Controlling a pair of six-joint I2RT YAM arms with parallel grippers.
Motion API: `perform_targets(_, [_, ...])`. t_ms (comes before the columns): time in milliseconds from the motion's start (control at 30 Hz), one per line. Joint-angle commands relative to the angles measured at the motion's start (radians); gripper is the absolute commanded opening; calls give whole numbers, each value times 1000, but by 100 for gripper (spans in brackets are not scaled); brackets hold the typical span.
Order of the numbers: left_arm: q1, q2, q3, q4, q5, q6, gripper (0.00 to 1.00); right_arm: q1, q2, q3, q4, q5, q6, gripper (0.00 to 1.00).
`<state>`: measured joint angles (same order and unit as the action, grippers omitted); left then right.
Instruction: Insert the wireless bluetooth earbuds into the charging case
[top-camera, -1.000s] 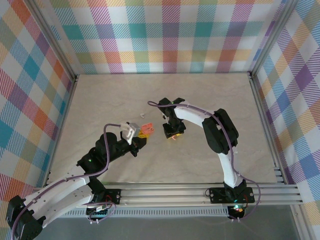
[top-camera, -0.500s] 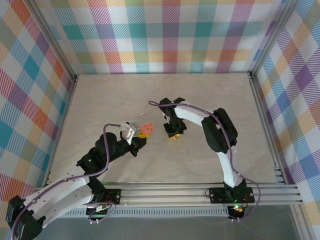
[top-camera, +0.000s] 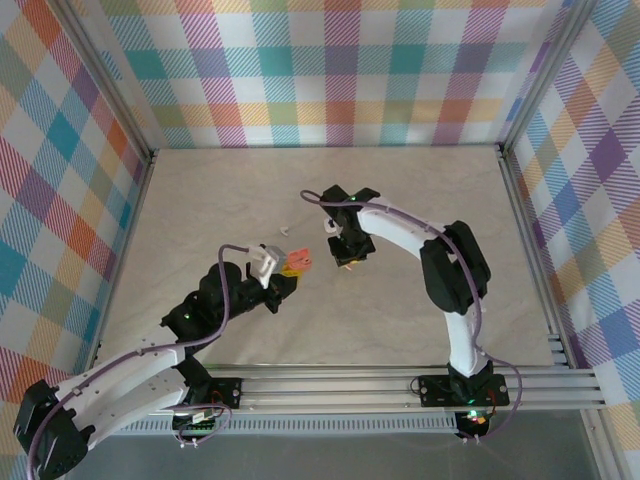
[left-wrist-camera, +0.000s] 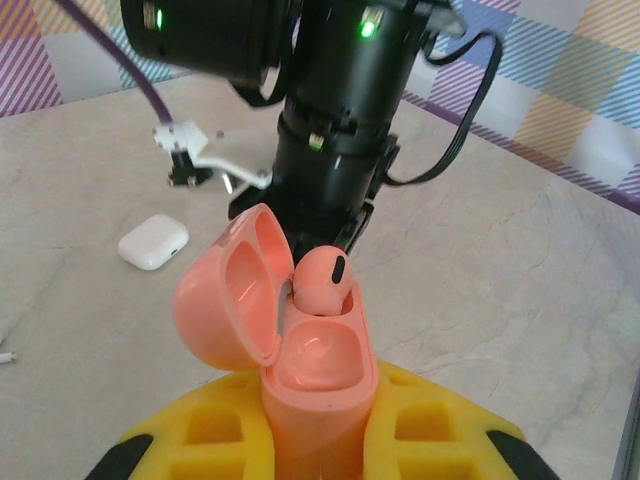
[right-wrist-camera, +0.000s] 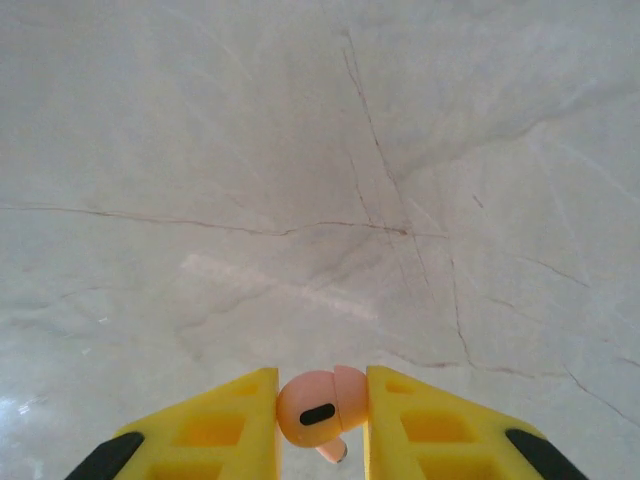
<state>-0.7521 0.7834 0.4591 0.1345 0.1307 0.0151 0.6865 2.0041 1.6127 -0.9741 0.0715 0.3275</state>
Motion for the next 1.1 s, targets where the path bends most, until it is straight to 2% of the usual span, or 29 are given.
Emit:
perform_targets(0, [-9, 3, 40, 80, 28, -9, 0, -2, -82, -18, 5, 10, 26, 24])
perform_targets(533, [-10, 157, 97, 252, 43, 1, 0, 28, -458, -60, 133, 53, 88, 24])
perform_targets(733, [-10, 237, 136, 331, 36, -6, 0, 69, -550, -87, 219, 67, 97, 24])
perform_targets(1067, [-9, 346, 139, 498, 3, -73, 0, 96, -609, -113, 316, 44, 98, 25])
